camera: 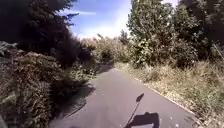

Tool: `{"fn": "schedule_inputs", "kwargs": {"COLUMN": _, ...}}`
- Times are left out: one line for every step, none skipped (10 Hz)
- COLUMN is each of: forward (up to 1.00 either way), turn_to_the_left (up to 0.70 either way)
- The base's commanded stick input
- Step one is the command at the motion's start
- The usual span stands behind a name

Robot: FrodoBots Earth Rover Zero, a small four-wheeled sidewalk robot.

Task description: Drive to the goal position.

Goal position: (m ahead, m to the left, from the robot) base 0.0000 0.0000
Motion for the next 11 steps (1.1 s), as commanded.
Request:
{"fn": "schedule_inputs", "kwargs": {"forward": 0.25, "turn_to_the_left": 0.00}}
{"fn": "schedule_inputs", "kwargs": {"forward": 0.92, "turn_to_the_left": 0.00}}
{"fn": "schedule_inputs", "kwargs": {"forward": 1.00, "turn_to_the_left": 0.00}}
{"fn": "schedule_inputs", "kwargs": {"forward": 1.00, "turn_to_the_left": 0.00}}
{"fn": "schedule_inputs", "kwargs": {"forward": 1.00, "turn_to_the_left": 0.00}}
{"fn": "schedule_inputs", "kwargs": {"forward": 1.00, "turn_to_the_left": 0.00}}
{"fn": "schedule_inputs", "kwargs": {"forward": 1.00, "turn_to_the_left": 0.00}}
{"fn": "schedule_inputs", "kwargs": {"forward": 1.00, "turn_to_the_left": 0.00}}
{"fn": "schedule_inputs", "kwargs": {"forward": 1.00, "turn_to_the_left": 0.00}}
{"fn": "schedule_inputs", "kwargs": {"forward": 1.00, "turn_to_the_left": 0.00}}
{"fn": "schedule_inputs", "kwargs": {"forward": 1.00, "turn_to_the_left": 0.00}}
